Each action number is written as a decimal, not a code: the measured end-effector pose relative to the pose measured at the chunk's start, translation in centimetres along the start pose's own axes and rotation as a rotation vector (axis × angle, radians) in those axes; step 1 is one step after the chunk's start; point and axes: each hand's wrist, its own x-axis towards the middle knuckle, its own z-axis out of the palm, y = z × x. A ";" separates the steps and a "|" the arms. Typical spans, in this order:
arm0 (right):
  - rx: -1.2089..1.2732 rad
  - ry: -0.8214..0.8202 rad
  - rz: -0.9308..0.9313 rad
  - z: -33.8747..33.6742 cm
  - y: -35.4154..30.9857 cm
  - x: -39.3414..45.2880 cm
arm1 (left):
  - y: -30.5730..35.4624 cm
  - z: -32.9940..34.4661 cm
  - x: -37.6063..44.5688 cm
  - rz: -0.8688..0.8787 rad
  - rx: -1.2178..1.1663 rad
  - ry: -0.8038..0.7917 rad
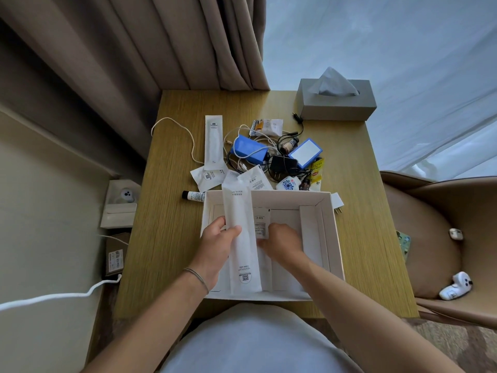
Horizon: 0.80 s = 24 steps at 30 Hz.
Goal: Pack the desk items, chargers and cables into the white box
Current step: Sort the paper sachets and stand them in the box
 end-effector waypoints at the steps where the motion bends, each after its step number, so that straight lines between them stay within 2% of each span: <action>1: -0.038 -0.019 -0.001 -0.3 -0.1 -0.1 | -0.2 0.2 0.1 -0.020 0.015 -0.009; 4: 0.029 0.000 0.053 -2.6 -0.2 -0.5 | -0.9 1.0 0.7 -0.077 0.053 -0.052; 8: 0.328 0.186 0.063 -7.0 0.9 -2.4 | -1.6 2.9 2.2 -0.136 0.123 -0.081; 12: 0.473 0.306 0.034 -9.8 1.8 -4.8 | -2.9 5.7 3.9 -0.166 0.268 -0.137; 19: 0.550 0.292 0.026 -11.6 3.1 -6.9 | -5.5 9.2 7.1 -0.187 0.415 -0.161; 24: 0.595 0.280 0.026 -11.3 3.9 -7.3 | -6.9 11.0 8.4 -0.142 0.572 -0.091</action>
